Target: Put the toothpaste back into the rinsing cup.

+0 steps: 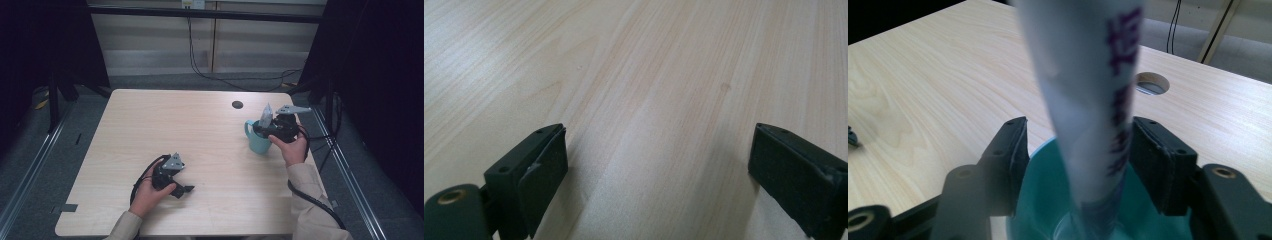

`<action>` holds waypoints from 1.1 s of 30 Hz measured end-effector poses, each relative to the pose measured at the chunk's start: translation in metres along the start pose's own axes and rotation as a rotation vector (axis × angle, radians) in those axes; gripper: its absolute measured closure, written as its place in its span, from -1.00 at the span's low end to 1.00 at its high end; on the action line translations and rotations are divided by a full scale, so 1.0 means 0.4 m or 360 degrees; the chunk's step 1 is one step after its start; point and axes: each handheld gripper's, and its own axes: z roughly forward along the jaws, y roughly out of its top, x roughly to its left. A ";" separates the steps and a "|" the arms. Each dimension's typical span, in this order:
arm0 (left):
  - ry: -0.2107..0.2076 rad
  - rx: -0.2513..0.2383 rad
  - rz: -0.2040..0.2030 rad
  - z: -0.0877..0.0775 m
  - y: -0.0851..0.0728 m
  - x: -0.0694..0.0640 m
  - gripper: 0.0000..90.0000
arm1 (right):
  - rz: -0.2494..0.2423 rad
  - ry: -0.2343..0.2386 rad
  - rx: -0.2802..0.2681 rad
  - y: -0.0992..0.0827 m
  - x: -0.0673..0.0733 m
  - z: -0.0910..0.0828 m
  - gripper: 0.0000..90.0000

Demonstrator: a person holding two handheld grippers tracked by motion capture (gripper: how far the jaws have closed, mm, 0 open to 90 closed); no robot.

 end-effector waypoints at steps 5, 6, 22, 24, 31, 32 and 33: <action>0.0000 0.0001 -0.0003 0.000 0.000 0.000 -0.81 | -0.0019 -0.0030 0.0019 0.006 0.008 -0.012 -0.25; 0.0000 -0.0001 -0.0005 0.000 0.000 0.000 -0.81 | -0.0017 -0.0019 0.0013 0.007 0.009 -0.014 -0.27; 0.0000 0.0001 0.0000 0.000 0.000 0.000 -0.81 | 0.0002 0.0000 -0.0032 0.013 0.022 -0.059 -0.49; 0.0000 0.0001 0.0000 0.000 0.000 0.000 -0.81 | 0.0010 -0.0006 -0.0024 0.010 0.022 -0.064 -0.52; 0.0000 -0.0001 -0.0005 0.000 0.000 0.000 -0.81 | 0.0018 -0.0004 0.0001 0.009 0.025 -0.084 -0.59; -0.0001 0.0001 -0.0002 0.000 0.000 0.000 -0.81 | 0.0019 -0.0010 0.0005 0.009 0.026 -0.087 -0.59; -0.0001 0.0001 -0.0002 0.000 0.000 0.000 -0.81 | 0.0015 -0.0005 0.0010 0.009 0.028 -0.090 -0.60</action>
